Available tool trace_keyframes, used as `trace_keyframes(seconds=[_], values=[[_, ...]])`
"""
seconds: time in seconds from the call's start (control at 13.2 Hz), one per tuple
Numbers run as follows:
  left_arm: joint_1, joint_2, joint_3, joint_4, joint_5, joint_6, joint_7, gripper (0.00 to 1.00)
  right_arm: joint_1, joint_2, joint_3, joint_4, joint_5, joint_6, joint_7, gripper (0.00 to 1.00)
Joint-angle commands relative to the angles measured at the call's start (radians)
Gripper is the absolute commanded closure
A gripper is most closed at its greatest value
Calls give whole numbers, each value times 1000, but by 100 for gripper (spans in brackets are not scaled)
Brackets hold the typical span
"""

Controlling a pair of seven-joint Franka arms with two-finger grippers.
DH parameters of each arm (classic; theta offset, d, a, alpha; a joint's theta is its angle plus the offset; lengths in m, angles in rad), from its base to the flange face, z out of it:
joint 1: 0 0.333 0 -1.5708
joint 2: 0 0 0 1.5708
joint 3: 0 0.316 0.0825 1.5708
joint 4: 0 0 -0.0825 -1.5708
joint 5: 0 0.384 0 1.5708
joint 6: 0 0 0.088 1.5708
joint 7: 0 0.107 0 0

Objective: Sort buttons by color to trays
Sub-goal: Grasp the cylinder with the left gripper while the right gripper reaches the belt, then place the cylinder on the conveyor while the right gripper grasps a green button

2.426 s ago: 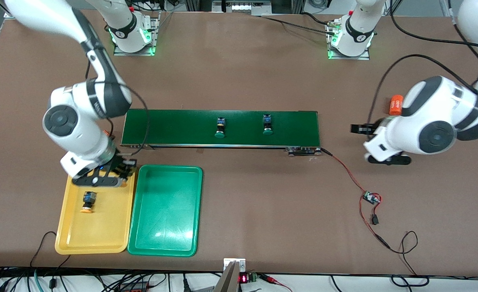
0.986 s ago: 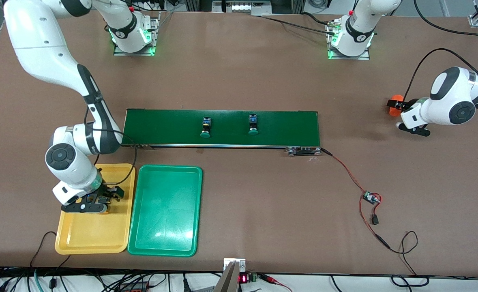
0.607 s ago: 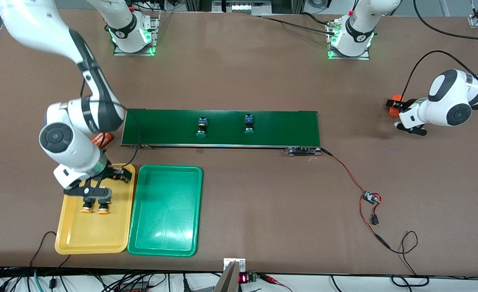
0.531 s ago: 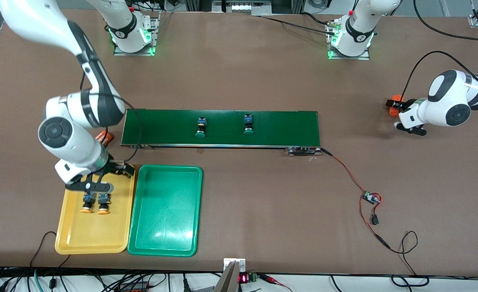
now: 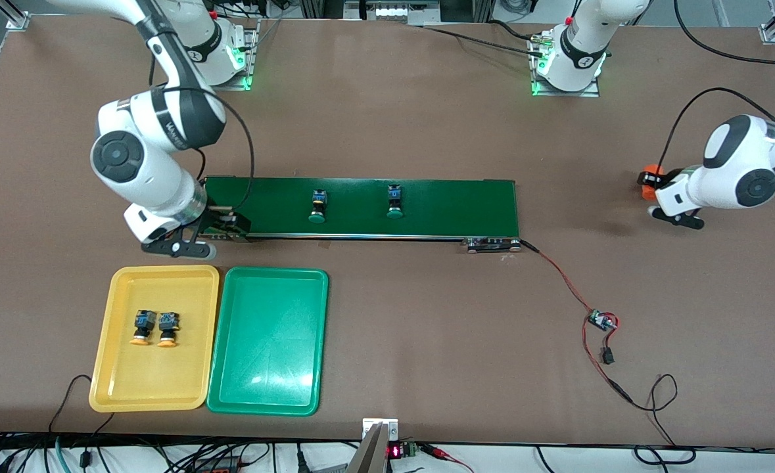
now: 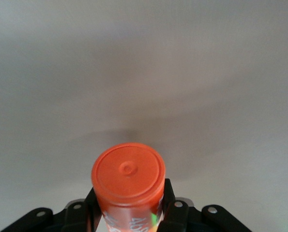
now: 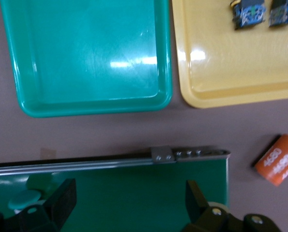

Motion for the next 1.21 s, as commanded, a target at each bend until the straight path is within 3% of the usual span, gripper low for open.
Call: trace_keyframes(seconds=[0.0, 0.15, 0.23, 0.53, 0.76, 0.91, 1.14], values=[[-40, -12, -103, 128, 3, -102, 23, 74, -11, -69, 55, -123, 16, 85, 99, 0], [-170, -12, -126, 246, -26, -151, 20, 74, -8, -68, 98, -140, 16, 100, 207, 0], [-266, -6, -116, 338, -96, -191, 11, 74, -3, -66, 114, -143, 16, 109, 237, 0], [-673, -1, 54, 621, -273, -338, -94, 74, 50, -19, 115, -146, 10, 158, 307, 0], [-796, 14, 105, 643, -464, -320, -300, 74, 75, 17, 114, -146, -4, 160, 294, 0], [-869, 29, 136, 632, -575, -222, -450, 74, 76, 33, 115, -146, -4, 162, 259, 0], [-1007, 88, 161, 629, -592, -130, -663, 76, 76, 67, 114, -146, -5, 175, 246, 0]])
